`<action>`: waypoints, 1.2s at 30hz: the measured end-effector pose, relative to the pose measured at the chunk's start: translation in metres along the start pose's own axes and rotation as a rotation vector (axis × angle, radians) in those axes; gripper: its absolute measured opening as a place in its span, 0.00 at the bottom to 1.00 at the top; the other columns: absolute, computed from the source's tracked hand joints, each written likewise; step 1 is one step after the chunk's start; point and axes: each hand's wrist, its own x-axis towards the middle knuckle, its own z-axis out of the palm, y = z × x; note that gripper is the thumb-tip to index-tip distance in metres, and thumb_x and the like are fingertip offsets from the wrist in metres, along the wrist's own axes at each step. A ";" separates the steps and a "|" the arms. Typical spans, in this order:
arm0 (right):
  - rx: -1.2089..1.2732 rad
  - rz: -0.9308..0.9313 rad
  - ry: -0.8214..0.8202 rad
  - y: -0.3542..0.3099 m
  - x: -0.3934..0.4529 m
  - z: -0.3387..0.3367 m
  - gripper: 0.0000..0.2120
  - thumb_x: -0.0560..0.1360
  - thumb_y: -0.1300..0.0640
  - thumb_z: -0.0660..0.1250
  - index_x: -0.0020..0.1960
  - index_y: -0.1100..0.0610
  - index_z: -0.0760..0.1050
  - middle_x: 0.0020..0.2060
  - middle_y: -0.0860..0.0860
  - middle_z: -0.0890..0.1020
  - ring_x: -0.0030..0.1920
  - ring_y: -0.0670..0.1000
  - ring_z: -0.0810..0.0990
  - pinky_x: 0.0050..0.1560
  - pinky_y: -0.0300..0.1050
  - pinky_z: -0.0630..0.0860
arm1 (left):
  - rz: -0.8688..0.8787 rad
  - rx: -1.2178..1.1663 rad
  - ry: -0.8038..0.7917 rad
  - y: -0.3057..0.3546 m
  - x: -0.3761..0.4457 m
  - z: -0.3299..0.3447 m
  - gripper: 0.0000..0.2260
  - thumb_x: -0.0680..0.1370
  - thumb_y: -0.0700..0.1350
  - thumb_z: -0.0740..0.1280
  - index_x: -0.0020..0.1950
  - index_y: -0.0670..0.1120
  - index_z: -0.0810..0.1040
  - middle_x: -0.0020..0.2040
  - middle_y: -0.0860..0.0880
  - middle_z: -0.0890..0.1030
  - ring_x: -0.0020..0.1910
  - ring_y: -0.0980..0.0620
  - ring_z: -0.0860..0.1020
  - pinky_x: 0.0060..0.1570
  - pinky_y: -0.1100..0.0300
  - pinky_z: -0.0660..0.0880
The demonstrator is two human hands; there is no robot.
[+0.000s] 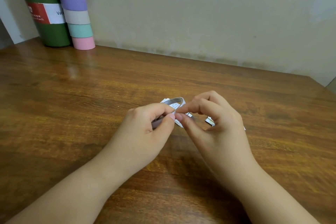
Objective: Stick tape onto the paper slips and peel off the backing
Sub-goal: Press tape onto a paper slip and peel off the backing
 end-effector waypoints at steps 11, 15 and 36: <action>0.137 0.007 -0.044 -0.008 0.000 0.000 0.03 0.70 0.61 0.71 0.39 0.54 0.79 0.37 0.45 0.75 0.41 0.42 0.74 0.44 0.29 0.68 | -0.008 -0.100 0.016 0.001 0.001 -0.002 0.12 0.68 0.56 0.59 0.32 0.52 0.76 0.25 0.48 0.70 0.26 0.58 0.64 0.27 0.61 0.62; 0.229 0.010 -0.096 -0.007 0.002 -0.002 0.03 0.72 0.62 0.69 0.40 0.56 0.79 0.38 0.44 0.75 0.42 0.43 0.75 0.46 0.30 0.68 | -0.037 -0.236 -0.027 0.001 0.003 -0.003 0.12 0.69 0.55 0.60 0.34 0.50 0.77 0.26 0.54 0.67 0.28 0.58 0.65 0.29 0.66 0.62; 1.029 0.447 -0.370 0.008 0.008 -0.009 0.22 0.65 0.60 0.63 0.58 0.52 0.81 0.40 0.46 0.73 0.41 0.46 0.70 0.47 0.42 0.70 | -0.331 -0.848 -0.117 0.003 0.010 -0.016 0.16 0.69 0.36 0.63 0.52 0.46 0.84 0.33 0.52 0.68 0.32 0.57 0.66 0.41 0.59 0.64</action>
